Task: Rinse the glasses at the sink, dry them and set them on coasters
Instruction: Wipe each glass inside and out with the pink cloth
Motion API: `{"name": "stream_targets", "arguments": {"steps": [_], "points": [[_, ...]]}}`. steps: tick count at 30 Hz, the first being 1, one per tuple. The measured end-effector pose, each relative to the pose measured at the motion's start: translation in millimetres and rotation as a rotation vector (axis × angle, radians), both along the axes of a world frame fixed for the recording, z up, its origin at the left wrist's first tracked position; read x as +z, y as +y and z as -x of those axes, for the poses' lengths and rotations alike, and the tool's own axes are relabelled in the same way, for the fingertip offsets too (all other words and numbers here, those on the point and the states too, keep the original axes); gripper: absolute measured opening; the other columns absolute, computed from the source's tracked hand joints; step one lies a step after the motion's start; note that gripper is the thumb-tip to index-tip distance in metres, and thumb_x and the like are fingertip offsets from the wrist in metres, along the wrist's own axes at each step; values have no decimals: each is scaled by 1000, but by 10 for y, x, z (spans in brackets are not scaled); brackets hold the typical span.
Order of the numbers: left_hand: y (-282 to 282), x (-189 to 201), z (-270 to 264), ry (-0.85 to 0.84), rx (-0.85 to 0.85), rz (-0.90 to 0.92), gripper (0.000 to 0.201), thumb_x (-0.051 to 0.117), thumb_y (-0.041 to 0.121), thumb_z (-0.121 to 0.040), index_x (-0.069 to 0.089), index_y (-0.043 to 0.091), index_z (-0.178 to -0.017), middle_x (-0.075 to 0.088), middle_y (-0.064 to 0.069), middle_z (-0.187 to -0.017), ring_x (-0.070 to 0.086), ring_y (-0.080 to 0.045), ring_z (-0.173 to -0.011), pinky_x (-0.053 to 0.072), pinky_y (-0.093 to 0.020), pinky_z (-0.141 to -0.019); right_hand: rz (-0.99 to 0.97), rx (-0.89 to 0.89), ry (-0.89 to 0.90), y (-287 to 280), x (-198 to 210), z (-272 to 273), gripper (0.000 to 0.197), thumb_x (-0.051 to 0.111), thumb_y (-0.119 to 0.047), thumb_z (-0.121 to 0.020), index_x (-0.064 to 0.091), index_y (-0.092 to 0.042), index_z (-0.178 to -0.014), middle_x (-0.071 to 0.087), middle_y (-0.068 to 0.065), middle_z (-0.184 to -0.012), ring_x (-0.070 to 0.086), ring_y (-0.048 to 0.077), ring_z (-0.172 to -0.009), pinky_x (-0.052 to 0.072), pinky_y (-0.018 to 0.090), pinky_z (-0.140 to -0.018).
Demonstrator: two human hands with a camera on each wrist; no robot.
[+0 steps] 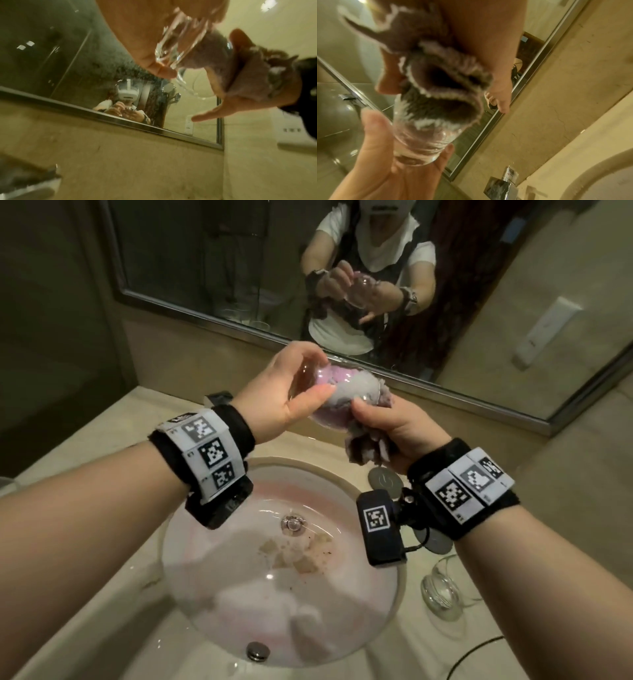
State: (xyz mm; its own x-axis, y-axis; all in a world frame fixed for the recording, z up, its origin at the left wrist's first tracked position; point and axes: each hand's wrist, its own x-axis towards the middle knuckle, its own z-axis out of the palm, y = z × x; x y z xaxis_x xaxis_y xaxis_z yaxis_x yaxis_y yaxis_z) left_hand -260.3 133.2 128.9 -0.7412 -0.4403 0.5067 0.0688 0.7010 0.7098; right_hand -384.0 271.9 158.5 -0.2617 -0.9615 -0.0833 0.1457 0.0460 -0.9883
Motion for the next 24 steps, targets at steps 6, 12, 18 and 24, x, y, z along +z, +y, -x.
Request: {"name": "stream_targets", "arguments": {"steps": [6,12,18,24], "points": [[46,-81,-30,-107,-87,-343,26,37,47,-94,32,33,-115,49,-4,-105,56,-17,-68,46,-18,-52,-3,43,-53,-70,-135,39,27,55,-21,-85,58,3,-97,58,7,-48,52,16,-33,40,16,-33],[-15,-163,-47,34,10,-906,36,29,49,-98,44,19,-109,53,-10,-88,48,-14,-51,34,-21,-39,42,-114,-53,36,-52,229,32,55,-38,-82,76,-14,-89,59,13,-74,56,22,-62,46,25,-57],[98,-165,-51,34,-22,-1192,44,33,54,-95,51,14,-99,55,-11,-88,47,-15,-48,29,-21,-42,206,-401,488,7,-18,178,18,48,-11,-97,57,-24,-105,61,4,-82,60,6,-60,47,17,-48],[158,-131,-49,-1,-119,-1405,45,31,55,-96,44,12,-96,51,-16,-85,41,-15,-46,24,-15,-34,245,-280,830,-53,-175,82,46,50,-9,-91,48,-30,-131,62,-14,-104,61,-7,-87,49,13,-79]]}}
